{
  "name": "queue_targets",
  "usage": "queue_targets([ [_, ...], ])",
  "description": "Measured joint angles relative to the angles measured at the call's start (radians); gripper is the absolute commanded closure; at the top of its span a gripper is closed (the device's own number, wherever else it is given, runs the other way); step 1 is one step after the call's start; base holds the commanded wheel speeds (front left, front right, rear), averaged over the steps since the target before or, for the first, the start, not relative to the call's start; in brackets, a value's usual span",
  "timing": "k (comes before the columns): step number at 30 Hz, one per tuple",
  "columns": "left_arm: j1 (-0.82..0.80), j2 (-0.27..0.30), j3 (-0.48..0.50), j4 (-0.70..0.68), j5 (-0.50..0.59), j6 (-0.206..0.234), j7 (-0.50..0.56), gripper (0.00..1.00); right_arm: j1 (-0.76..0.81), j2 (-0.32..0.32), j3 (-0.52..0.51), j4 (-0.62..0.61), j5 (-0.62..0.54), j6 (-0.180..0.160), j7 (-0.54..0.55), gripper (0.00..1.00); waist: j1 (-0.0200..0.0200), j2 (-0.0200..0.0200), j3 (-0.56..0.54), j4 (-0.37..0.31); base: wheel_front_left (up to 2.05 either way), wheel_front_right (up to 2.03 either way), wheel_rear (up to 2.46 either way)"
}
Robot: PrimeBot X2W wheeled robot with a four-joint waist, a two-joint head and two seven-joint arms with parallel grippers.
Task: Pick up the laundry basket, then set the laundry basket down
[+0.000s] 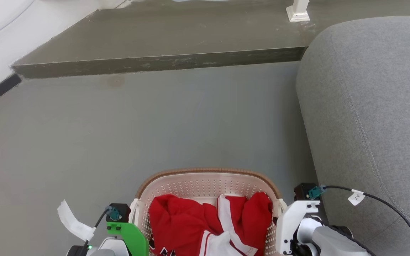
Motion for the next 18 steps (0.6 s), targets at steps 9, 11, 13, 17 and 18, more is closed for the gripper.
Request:
queue_targets([
  [9, 0.008, 0.001, -0.008, -0.008, -0.016, 0.018, 0.007, 1.0, 0.0, -0.001, 0.017, -0.002, 0.018, -0.01, 0.001, 1.0, 0.0, 0.0, -0.005, 0.001, 0.0, 0.0, 0.0],
  [11, 0.01, 0.001, -0.011, -0.009, -0.016, 0.018, 0.007, 1.0, 0.0, -0.002, 0.023, -0.003, 0.02, -0.01, 0.001, 1.0, 0.0, 0.0, -0.005, 0.001, 0.0, 0.0, 0.0],
  [13, 0.01, 0.001, -0.014, -0.012, -0.019, 0.021, 0.007, 1.0, 0.0, -0.003, 0.027, -0.003, 0.027, -0.015, 0.001, 1.0, 0.0, 0.0, -0.006, 0.001, 0.0, 0.0, 0.0],
  [17, 0.011, 0.002, -0.022, -0.013, -0.024, 0.027, 0.007, 1.0, 0.0, -0.004, 0.033, -0.004, 0.038, -0.018, 0.001, 1.0, 0.0, 0.0, -0.009, 0.002, 0.0, 0.0, 0.0],
  [18, 0.011, 0.002, -0.023, -0.014, -0.024, 0.027, 0.007, 1.0, 0.0, -0.004, 0.034, -0.004, 0.042, -0.018, 0.001, 1.0, 0.0, 0.0, -0.01, 0.002, 0.0, 0.0, 0.0],
])
